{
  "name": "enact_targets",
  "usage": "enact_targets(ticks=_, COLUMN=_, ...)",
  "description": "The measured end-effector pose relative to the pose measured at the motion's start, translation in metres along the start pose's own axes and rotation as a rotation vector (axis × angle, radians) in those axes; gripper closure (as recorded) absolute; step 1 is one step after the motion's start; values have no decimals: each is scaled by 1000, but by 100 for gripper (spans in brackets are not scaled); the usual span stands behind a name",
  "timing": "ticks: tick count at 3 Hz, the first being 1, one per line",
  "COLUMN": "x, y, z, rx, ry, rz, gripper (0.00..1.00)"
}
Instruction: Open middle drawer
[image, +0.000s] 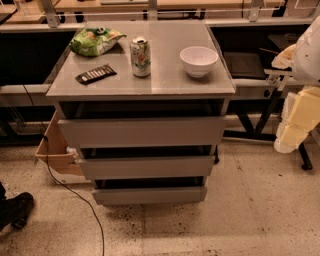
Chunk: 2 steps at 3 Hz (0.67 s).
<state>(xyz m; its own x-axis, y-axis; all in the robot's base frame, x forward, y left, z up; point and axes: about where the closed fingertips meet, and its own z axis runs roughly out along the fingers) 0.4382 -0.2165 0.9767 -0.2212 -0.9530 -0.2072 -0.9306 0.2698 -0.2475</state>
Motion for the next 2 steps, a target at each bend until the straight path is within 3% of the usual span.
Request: enact_targets(ticks=2, x=3, y=11, z=27, rx=-22, ry=-8, rz=12, gripper=0)
